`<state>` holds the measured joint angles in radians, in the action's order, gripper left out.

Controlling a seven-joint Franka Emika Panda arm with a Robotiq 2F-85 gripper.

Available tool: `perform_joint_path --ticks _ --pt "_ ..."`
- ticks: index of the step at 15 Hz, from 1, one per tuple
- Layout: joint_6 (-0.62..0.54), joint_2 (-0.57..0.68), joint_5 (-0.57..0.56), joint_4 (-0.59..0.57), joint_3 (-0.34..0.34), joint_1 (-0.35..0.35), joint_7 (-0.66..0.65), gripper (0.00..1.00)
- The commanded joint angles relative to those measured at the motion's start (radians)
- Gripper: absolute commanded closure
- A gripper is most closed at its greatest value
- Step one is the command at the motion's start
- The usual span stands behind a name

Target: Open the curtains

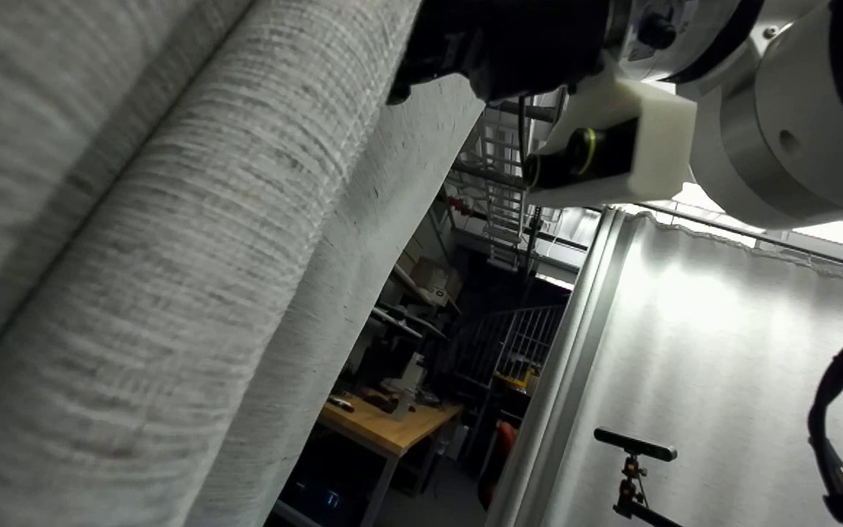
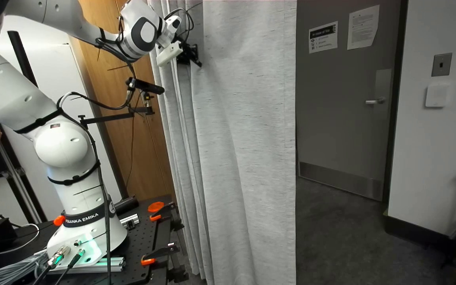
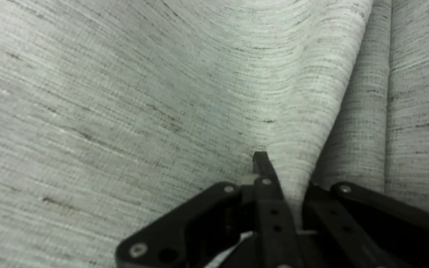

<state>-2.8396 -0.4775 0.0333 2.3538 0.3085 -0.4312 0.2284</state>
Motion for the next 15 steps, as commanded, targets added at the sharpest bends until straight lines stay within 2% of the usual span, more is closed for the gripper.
perform_joint_path --ticks 1,4,9,15 --pt "0.025 0.042 0.002 0.067 0.042 -0.069 -0.046 1.00" --pt "0.029 0.048 -0.004 0.058 0.061 -0.058 -0.075 1.00" --pt "-0.036 0.049 0.056 0.072 0.029 -0.151 -0.046 1.00" --pt "-0.080 0.078 0.094 0.084 0.026 -0.233 -0.052 1.00"
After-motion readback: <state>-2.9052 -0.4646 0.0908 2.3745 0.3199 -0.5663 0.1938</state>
